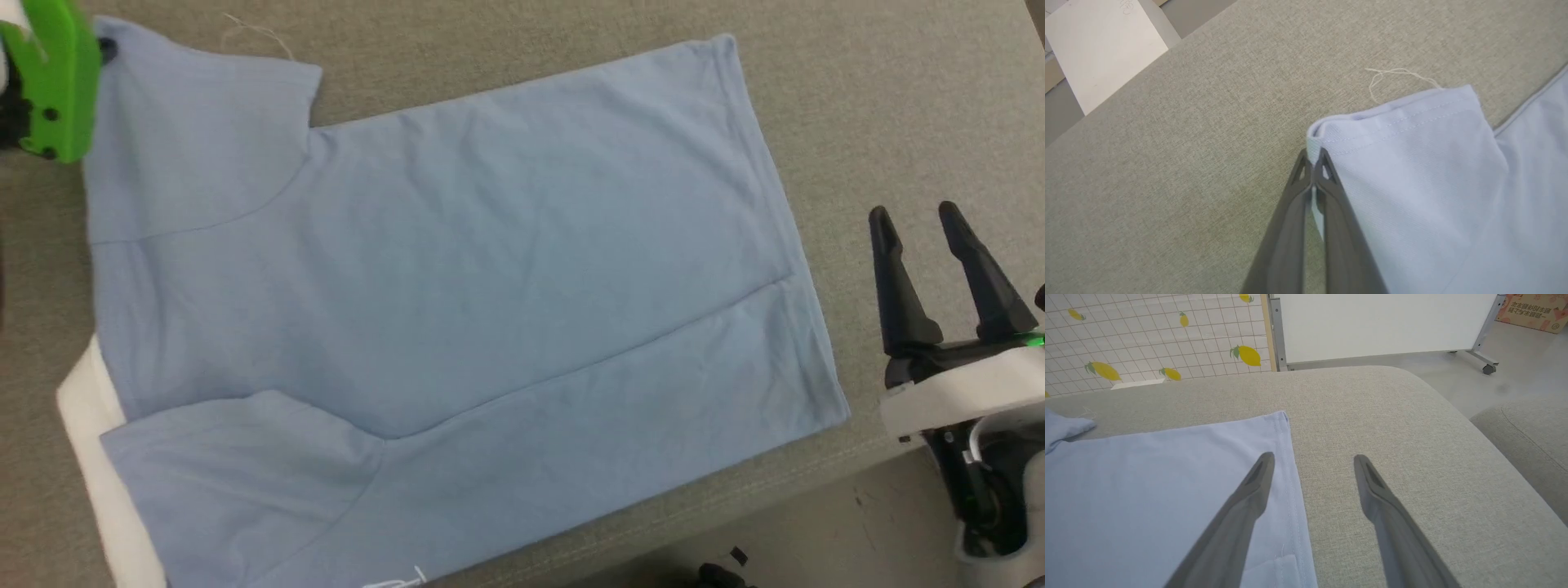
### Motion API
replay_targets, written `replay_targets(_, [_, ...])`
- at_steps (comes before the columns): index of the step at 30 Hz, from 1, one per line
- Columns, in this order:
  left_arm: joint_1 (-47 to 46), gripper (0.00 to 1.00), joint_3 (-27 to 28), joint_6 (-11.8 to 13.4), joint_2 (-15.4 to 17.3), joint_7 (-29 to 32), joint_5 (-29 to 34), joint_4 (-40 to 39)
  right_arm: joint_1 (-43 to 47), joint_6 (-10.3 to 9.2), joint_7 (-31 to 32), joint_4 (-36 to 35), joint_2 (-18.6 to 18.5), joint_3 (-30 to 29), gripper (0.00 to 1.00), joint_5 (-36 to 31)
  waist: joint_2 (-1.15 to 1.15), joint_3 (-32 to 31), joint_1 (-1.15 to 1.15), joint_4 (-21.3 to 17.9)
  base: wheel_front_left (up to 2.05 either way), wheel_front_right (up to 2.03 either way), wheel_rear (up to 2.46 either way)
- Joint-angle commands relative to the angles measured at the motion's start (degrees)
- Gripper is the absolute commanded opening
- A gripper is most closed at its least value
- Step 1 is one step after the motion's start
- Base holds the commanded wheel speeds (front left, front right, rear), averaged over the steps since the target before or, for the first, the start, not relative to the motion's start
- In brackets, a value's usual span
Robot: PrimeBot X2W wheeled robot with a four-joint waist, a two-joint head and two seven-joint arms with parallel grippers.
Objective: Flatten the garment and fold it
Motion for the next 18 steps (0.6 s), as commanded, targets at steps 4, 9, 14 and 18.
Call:
replay_targets(4, [1.3, 0.0, -2.1, -0.1, -2.2, -4.4, 1.1, -1.4, -2.4, -0.1, 6.2, 1.2, -5.4, 0.9, 1.0, 2.0, 0.0, -4.9, -0.01, 4.7, 0.0, 0.0, 0.0])
replay_targets(9, [1.8, 0.0, -3.6, -0.1, -4.0, -9.2, 1.5, -3.7, -7.6, -0.1, 17.0, 4.2, -15.3, 4.8, 1.0, 7.7, 0.0, -5.8, -0.01, 8.2, 0.0, 0.0, 0.0])
replay_targets(14, [2.4, 0.0, -3.9, 0.5, -5.5, -14.1, 3.3, -5.9, -16.5, -0.1, 25.7, 10.1, -25.6, 11.9, 1.0, 14.6, 0.0, -5.7, -0.01, 11.7, 0.0, 0.0, 0.0])
replay_targets(18, [3.5, 0.0, -4.1, 2.2, -6.6, -16.7, 4.6, -9.0, -23.7, -0.1, 29.7, 15.1, -31.8, 18.9, 1.0, 18.3, 0.0, -4.9, -0.01, 14.4, 0.0, 0.0, 0.0])
